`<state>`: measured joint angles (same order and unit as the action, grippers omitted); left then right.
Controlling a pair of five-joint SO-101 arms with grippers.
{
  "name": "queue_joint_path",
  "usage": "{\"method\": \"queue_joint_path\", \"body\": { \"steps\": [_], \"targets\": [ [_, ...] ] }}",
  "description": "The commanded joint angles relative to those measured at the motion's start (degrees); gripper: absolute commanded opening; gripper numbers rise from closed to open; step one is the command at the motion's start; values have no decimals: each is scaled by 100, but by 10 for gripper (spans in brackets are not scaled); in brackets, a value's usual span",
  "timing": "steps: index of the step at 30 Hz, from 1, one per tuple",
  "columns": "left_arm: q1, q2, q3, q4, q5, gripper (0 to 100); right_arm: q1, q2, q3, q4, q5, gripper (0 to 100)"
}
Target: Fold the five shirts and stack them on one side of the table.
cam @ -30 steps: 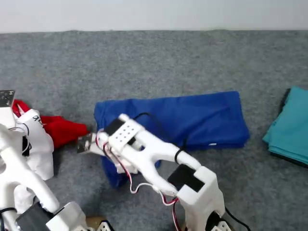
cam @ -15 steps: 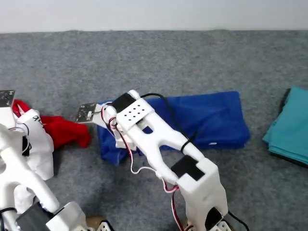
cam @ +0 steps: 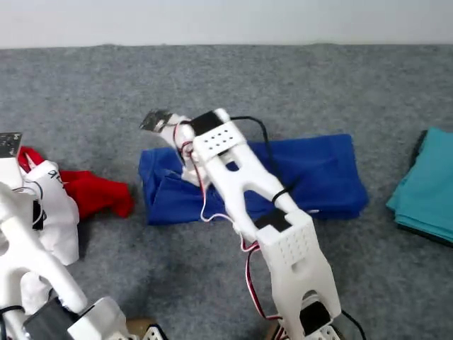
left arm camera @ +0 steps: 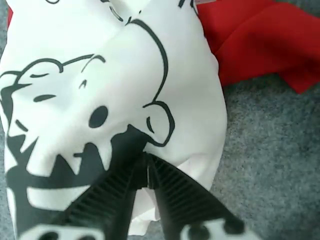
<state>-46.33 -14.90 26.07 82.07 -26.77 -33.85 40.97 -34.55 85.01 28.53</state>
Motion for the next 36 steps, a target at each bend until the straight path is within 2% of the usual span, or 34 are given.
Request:
{"method": "queue_joint_path", "body": {
  "steps": [1, 5, 10, 12, 17, 24, 27, 31, 36],
  "targets": [
    [0, -193, 57, -114, 9, 15, 189, -4, -457, 84, -167, 255],
    [0, -193, 189, -123, 9, 15, 31, -101, -1125, 796, -141, 191],
    [0, -193, 215, -123, 9, 15, -374, -136, -1943, 1815, -158, 1],
    [18, -193, 198, -123, 9, 15, -479, -198, -1785, 1798, -167, 25],
    [167, -202, 198, -105, 9, 15, -444, -163, -1196, 1780, -141, 9],
    [176, -202, 207, -105, 9, 15, 576, 462, -721, 1657, -123, 9],
    [193, -202, 215, -114, 9, 15, 778, 822, -721, 1420, -123, 9],
    [352, -202, 215, -97, 9, 15, 646, 936, -756, 1174, -123, 9],
    [396, -202, 198, -88, 9, 15, 198, 620, -1582, 1657, -132, 9]
  ]
}}
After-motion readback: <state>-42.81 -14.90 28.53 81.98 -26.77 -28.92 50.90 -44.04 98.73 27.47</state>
